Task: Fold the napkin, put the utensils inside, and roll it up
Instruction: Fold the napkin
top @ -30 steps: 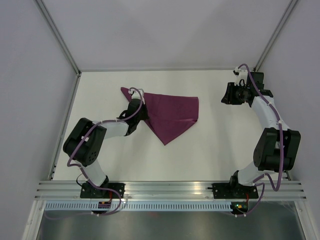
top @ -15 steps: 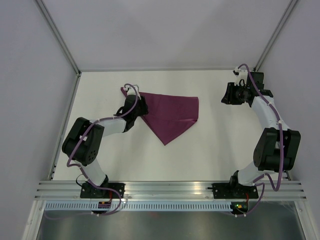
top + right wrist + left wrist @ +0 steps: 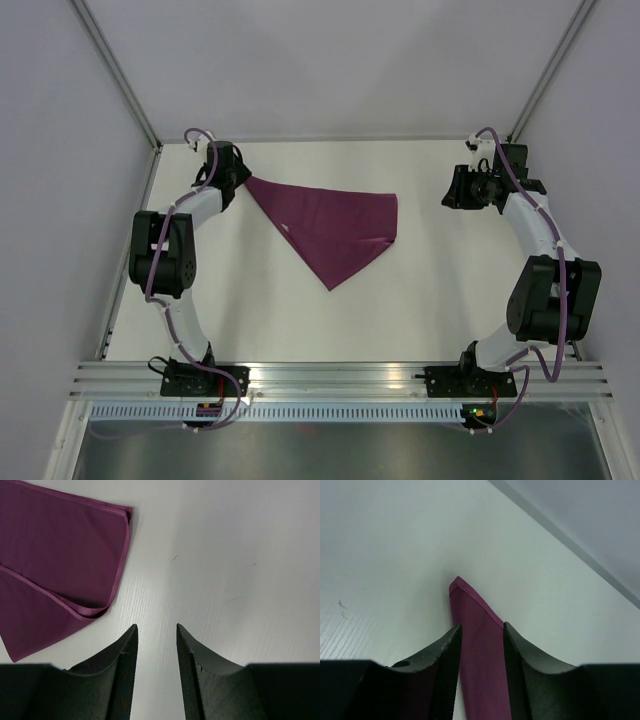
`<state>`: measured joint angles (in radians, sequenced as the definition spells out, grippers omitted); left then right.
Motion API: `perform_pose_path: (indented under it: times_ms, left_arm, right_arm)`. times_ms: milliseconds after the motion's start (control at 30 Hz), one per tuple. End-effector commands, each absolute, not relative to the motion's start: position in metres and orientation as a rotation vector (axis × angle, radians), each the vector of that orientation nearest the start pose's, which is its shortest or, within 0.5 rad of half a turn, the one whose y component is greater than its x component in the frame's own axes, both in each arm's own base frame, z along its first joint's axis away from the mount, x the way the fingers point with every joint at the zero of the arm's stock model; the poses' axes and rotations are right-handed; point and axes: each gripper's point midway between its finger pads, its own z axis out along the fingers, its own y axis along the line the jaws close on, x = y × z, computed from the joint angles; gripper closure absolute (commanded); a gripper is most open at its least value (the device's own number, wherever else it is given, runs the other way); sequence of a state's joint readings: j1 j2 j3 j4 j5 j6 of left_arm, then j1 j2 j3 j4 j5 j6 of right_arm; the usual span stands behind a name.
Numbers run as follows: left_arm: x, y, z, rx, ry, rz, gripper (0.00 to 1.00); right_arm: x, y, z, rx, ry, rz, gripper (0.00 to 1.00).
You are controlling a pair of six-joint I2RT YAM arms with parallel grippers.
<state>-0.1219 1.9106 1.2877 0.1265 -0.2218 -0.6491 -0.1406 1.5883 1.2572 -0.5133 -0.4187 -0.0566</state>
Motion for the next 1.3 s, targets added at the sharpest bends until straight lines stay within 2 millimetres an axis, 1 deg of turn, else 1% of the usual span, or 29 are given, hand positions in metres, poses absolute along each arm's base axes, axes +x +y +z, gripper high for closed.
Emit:
perform_pose_path:
  times_ms: [0, 33, 100, 133, 167, 200, 267, 367, 467, 600, 800, 833, 933, 1033, 1133, 1267]
  left_arm:
    - [0.555, -0.052, 0.094, -0.782, 2.020, -0.296, 0.57]
    - [0.557, -0.046, 0.084, -0.803, 2.036, -0.281, 0.57]
    - [0.565, -0.045, 0.084, -0.803, 2.033, -0.280, 0.57]
    - [0.564, -0.045, 0.079, -0.802, 2.056, -0.267, 0.56]
    - [0.566, -0.045, 0.069, -0.802, 2.076, -0.254, 0.54]
    - [0.569, -0.045, 0.071, -0.802, 2.074, -0.253, 0.50]
    - [0.570, -0.042, 0.066, -0.820, 2.073, -0.237, 0.47]
    - [0.574, -0.041, 0.066, -0.822, 2.067, -0.250, 0.45]
    - [0.578, -0.039, 0.061, -0.837, 2.067, -0.251, 0.46]
    - [0.578, -0.037, 0.049, -0.869, 2.079, -0.251, 0.48]
    - [0.582, -0.035, 0.044, -0.896, 2.077, -0.256, 0.50]
    - [0.582, -0.035, 0.039, -0.906, 2.081, -0.258, 0.50]
    - [0.586, -0.036, 0.039, -0.909, 2.076, -0.272, 0.50]
    - [0.588, -0.037, 0.034, -0.920, 2.082, -0.280, 0.52]
    - [0.588, -0.038, 0.030, -0.932, 2.083, -0.282, 0.57]
    - [0.589, -0.038, 0.026, -0.932, 2.090, -0.287, 0.67]
  right_arm:
    - [0.409, 0.014, 0.157, -0.096, 2.342, 0.431, 0.57]
    - [0.410, 0.014, 0.158, -0.098, 2.338, 0.432, 0.57]
    - [0.410, 0.015, 0.158, -0.097, 2.338, 0.436, 0.57]
    - [0.410, 0.015, 0.158, -0.094, 2.340, 0.440, 0.57]
    - [0.409, 0.015, 0.157, -0.097, 2.342, 0.444, 0.57]
    - [0.409, 0.016, 0.157, -0.098, 2.344, 0.445, 0.58]
    - [0.409, 0.016, 0.156, -0.098, 2.345, 0.448, 0.58]
    - [0.408, 0.016, 0.155, -0.098, 2.346, 0.448, 0.57]
    - [0.408, 0.015, 0.154, -0.096, 2.349, 0.446, 0.58]
    - [0.408, 0.016, 0.154, -0.100, 2.348, 0.444, 0.58]
    - [0.408, 0.015, 0.153, -0.099, 2.350, 0.442, 0.58]
    - [0.408, 0.016, 0.153, -0.099, 2.350, 0.442, 0.58]
    - [0.408, 0.014, 0.153, -0.095, 2.349, 0.436, 0.58]
    - [0.407, 0.014, 0.151, -0.095, 2.354, 0.435, 0.58]
    - [0.407, 0.014, 0.150, -0.096, 2.356, 0.434, 0.58]
    - [0.408, 0.014, 0.151, -0.098, 2.353, 0.430, 0.58]
